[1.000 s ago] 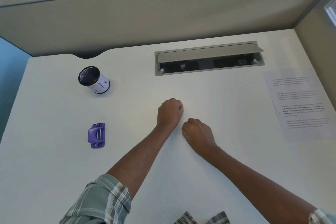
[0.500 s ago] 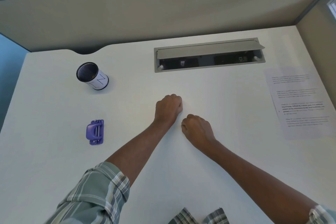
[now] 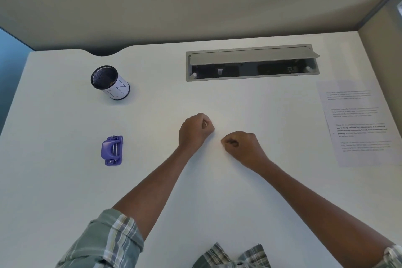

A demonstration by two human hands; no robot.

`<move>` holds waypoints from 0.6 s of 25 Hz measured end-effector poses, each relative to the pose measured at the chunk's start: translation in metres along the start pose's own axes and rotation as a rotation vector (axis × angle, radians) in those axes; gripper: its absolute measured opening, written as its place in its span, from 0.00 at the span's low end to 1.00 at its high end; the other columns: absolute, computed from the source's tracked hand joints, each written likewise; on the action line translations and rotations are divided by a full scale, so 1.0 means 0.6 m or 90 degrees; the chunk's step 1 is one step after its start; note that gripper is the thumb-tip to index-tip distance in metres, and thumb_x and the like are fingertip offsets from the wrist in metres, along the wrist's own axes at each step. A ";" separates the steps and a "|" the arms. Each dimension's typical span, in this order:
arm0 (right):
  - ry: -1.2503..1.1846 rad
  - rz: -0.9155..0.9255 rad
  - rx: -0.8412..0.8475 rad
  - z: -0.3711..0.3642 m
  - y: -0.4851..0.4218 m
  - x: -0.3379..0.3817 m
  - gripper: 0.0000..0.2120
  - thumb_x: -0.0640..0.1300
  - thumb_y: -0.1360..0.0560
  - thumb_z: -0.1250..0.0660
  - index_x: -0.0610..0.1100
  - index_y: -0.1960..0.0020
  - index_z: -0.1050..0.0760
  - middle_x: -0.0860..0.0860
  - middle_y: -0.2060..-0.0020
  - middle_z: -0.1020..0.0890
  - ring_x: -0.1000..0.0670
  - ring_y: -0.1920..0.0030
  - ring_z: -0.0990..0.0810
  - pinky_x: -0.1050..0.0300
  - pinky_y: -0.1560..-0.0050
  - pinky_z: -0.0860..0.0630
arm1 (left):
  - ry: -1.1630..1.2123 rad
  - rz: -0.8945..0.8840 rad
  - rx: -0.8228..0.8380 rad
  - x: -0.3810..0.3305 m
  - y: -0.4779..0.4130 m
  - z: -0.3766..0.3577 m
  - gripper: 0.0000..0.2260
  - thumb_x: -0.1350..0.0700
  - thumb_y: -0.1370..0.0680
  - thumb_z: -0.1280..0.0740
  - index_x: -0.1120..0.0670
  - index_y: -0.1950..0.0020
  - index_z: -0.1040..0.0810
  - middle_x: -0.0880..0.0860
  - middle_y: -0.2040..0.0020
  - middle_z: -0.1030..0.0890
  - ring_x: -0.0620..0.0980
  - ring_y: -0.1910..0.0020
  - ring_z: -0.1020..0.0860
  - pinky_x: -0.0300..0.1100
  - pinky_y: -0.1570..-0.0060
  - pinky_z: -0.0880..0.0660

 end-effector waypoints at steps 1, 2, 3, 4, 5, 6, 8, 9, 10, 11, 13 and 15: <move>0.027 0.025 0.010 -0.002 -0.001 0.001 0.09 0.39 0.21 0.31 0.47 0.54 0.13 0.51 0.57 0.13 0.49 0.55 0.16 0.53 0.51 0.19 | 0.058 0.041 -0.007 0.013 0.015 -0.001 0.04 0.54 0.21 0.30 0.52 0.52 0.16 0.50 0.58 0.14 0.54 0.56 0.17 0.48 0.56 0.22; 0.056 0.052 0.018 -0.005 -0.002 0.003 0.09 0.39 0.21 0.32 0.47 0.53 0.14 0.51 0.57 0.14 0.48 0.56 0.17 0.51 0.52 0.19 | 0.095 0.077 -0.011 0.025 0.032 -0.003 0.04 0.52 0.22 0.29 0.51 0.53 0.16 0.49 0.59 0.14 0.53 0.57 0.16 0.48 0.56 0.21; 0.092 0.079 0.026 -0.007 -0.002 0.005 0.08 0.40 0.20 0.32 0.46 0.53 0.14 0.50 0.58 0.15 0.47 0.56 0.17 0.49 0.53 0.18 | 0.111 0.106 -0.010 0.036 0.049 -0.006 0.04 0.51 0.23 0.29 0.49 0.53 0.15 0.48 0.60 0.14 0.51 0.58 0.17 0.48 0.56 0.22; 0.134 0.106 0.033 -0.009 -0.002 0.007 0.08 0.41 0.19 0.33 0.46 0.53 0.16 0.49 0.58 0.17 0.45 0.57 0.18 0.47 0.54 0.18 | 0.117 0.131 -0.008 0.044 0.066 -0.010 0.04 0.50 0.23 0.29 0.48 0.54 0.15 0.47 0.62 0.15 0.49 0.59 0.17 0.46 0.57 0.22; 0.177 0.132 0.037 -0.011 -0.002 0.009 0.09 0.42 0.18 0.34 0.45 0.54 0.17 0.49 0.58 0.19 0.44 0.58 0.18 0.46 0.56 0.19 | 0.125 0.152 -0.004 0.050 0.081 -0.014 0.04 0.49 0.24 0.30 0.47 0.55 0.16 0.46 0.62 0.15 0.49 0.60 0.17 0.46 0.57 0.21; 0.215 0.155 0.040 -0.014 -0.002 0.011 0.09 0.42 0.17 0.35 0.44 0.53 0.18 0.48 0.58 0.20 0.43 0.58 0.19 0.45 0.57 0.19 | 0.139 0.168 -0.001 0.054 0.095 -0.019 0.04 0.49 0.24 0.30 0.47 0.56 0.16 0.46 0.63 0.15 0.50 0.60 0.15 0.47 0.55 0.19; 0.265 0.192 0.044 -0.018 0.000 0.014 0.09 0.41 0.16 0.36 0.43 0.50 0.17 0.47 0.56 0.20 0.43 0.56 0.19 0.45 0.58 0.20 | 0.178 0.189 -0.003 0.059 0.117 -0.028 0.05 0.48 0.24 0.30 0.47 0.56 0.16 0.48 0.64 0.13 0.52 0.63 0.13 0.50 0.53 0.16; 0.276 0.203 0.045 -0.018 0.001 0.015 0.09 0.41 0.16 0.36 0.43 0.49 0.17 0.47 0.55 0.19 0.43 0.54 0.19 0.45 0.58 0.20 | 0.195 0.196 -0.008 0.059 0.125 -0.031 0.05 0.48 0.24 0.30 0.47 0.56 0.16 0.49 0.65 0.12 0.51 0.64 0.13 0.51 0.52 0.15; 0.276 0.208 0.045 -0.017 0.002 0.015 0.09 0.40 0.16 0.35 0.43 0.47 0.16 0.47 0.54 0.19 0.43 0.54 0.19 0.46 0.58 0.20 | 0.212 0.200 -0.014 0.060 0.132 -0.033 0.05 0.49 0.24 0.30 0.47 0.56 0.15 0.49 0.64 0.12 0.50 0.66 0.13 0.51 0.52 0.15; 0.263 0.204 0.044 -0.015 0.002 0.016 0.09 0.40 0.17 0.34 0.44 0.47 0.15 0.47 0.54 0.18 0.43 0.54 0.18 0.47 0.57 0.20 | 0.225 0.201 -0.018 0.061 0.137 -0.035 0.05 0.49 0.24 0.30 0.48 0.56 0.15 0.49 0.64 0.12 0.50 0.67 0.13 0.52 0.52 0.15; 0.215 0.180 0.034 -0.009 0.002 0.017 0.08 0.39 0.18 0.32 0.43 0.47 0.13 0.47 0.54 0.16 0.43 0.54 0.17 0.48 0.55 0.20 | 0.236 0.199 -0.023 0.061 0.143 -0.036 0.05 0.49 0.24 0.30 0.47 0.56 0.15 0.49 0.64 0.12 0.49 0.67 0.13 0.52 0.53 0.15; 0.195 0.156 0.031 -0.004 0.000 0.020 0.07 0.39 0.19 0.32 0.43 0.47 0.14 0.46 0.53 0.15 0.43 0.54 0.16 0.46 0.52 0.19 | 0.236 0.193 -0.025 0.062 0.147 -0.036 0.05 0.49 0.24 0.30 0.47 0.56 0.15 0.49 0.65 0.12 0.49 0.68 0.13 0.52 0.53 0.14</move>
Point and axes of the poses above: each hand's wrist, its own y-axis away from the middle knuckle, its own z-axis out of the back of the hand, x = y × z, the point moved 2 cm from there along -y, towards the middle knuckle
